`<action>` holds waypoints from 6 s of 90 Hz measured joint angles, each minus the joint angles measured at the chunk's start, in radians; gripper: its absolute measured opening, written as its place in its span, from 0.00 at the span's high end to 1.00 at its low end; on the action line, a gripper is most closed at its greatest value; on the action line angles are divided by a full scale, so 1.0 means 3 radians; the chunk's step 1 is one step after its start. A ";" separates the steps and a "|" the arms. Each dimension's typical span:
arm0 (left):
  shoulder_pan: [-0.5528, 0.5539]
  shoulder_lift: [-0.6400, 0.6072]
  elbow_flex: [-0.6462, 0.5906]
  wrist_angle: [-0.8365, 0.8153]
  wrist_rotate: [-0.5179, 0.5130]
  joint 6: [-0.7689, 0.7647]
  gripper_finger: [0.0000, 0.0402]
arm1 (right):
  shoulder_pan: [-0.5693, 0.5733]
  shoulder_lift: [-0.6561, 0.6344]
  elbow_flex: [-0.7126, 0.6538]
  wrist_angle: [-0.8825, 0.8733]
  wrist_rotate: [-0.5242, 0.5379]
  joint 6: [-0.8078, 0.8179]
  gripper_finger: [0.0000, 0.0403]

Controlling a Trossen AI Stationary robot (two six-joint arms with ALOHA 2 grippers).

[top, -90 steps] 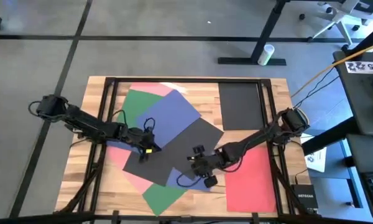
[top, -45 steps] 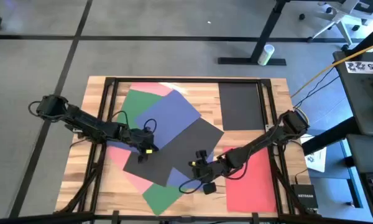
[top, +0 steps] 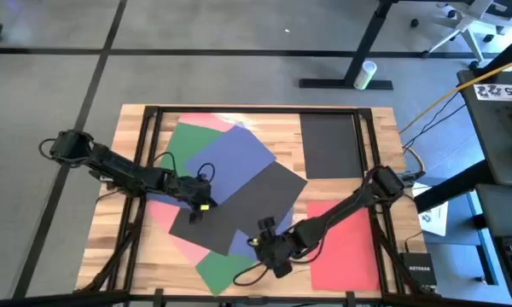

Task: Organize paper
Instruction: Stack the black paper on top of the other black paper on the table

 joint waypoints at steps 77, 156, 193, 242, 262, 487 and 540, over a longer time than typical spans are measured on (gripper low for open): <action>-0.0025 0.0000 0.0000 -0.0223 0.0001 -0.0063 1.00 | 0.0064 0.0316 0.0152 -0.0218 0.0350 0.0001 0.64; -0.0024 0.0000 0.0000 -0.0248 -0.0004 -0.0062 1.00 | 0.0085 0.0401 0.0243 -0.0184 0.0828 0.0093 0.64; -0.0024 0.0003 0.0000 -0.0282 -0.0003 -0.0065 1.00 | 0.0155 0.0399 0.0247 -0.0234 0.0638 0.0158 0.64; -0.0024 0.0004 0.0000 -0.0338 -0.0001 -0.0089 1.00 | 0.0122 0.0420 0.0215 -0.0371 0.0834 0.0367 0.64; -0.0024 0.0004 0.0000 -0.0349 -0.0001 -0.0088 1.00 | 0.0129 0.0423 0.0215 -0.0373 0.0924 0.0390 0.64; -0.0141 0.0004 -0.0001 -0.0342 0.0000 -0.0154 1.00 | -0.0101 0.0422 0.0252 -0.0749 0.0919 0.0800 0.71; -0.0141 0.0004 -0.0001 -0.0349 -0.0001 -0.0167 1.00 | -0.0132 0.0423 0.0324 -0.0837 0.0985 0.0766 0.94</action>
